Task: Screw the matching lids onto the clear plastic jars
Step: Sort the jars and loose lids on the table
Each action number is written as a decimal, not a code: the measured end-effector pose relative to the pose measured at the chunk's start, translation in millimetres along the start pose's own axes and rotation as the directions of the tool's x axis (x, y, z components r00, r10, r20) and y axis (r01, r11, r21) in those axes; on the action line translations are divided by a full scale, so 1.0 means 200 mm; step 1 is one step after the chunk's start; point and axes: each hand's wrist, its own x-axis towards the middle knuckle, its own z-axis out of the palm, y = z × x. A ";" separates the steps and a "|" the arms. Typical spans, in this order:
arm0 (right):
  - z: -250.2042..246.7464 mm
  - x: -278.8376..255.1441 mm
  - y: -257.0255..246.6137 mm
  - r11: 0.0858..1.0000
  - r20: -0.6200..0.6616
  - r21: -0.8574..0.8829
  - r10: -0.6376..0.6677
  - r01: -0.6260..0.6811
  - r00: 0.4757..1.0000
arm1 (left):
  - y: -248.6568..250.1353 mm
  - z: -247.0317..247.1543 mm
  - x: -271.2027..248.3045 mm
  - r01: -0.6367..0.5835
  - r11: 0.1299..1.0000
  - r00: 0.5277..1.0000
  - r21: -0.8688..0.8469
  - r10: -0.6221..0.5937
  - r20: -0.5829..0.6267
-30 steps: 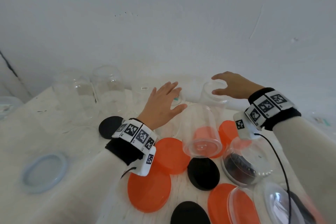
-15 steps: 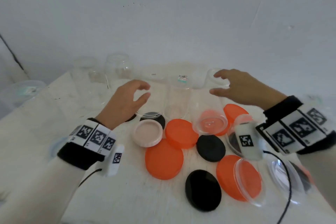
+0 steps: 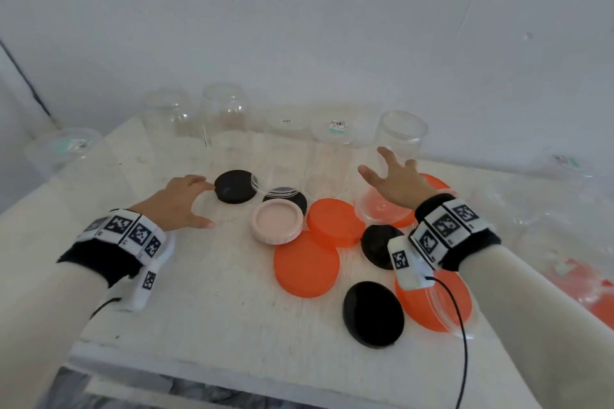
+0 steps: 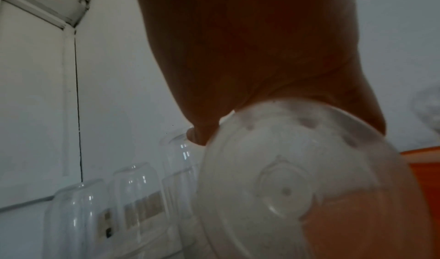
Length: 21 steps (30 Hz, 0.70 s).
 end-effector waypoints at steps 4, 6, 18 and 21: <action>0.01 0.01 -0.01 0.998 0.001 0.066 0.009 -0.009 1.000 | -0.04 0.02 0.02 0.082 0.996 0.995 0.022 -0.083 0.048; 0.02 0.01 -0.01 0.997 0.000 0.071 0.020 -0.020 1.000 | -0.04 0.02 0.03 0.111 0.993 0.992 0.042 -0.114 0.063; 0.04 -0.04 -0.03 0.981 -0.245 0.192 0.048 0.000 0.968 | -0.06 0.02 0.06 0.237 0.966 0.970 0.106 -0.241 0.033; 0.04 -0.05 -0.02 0.962 -0.331 0.269 0.048 0.045 0.942 | -0.06 0.01 0.05 0.245 0.965 0.967 0.097 -0.250 0.043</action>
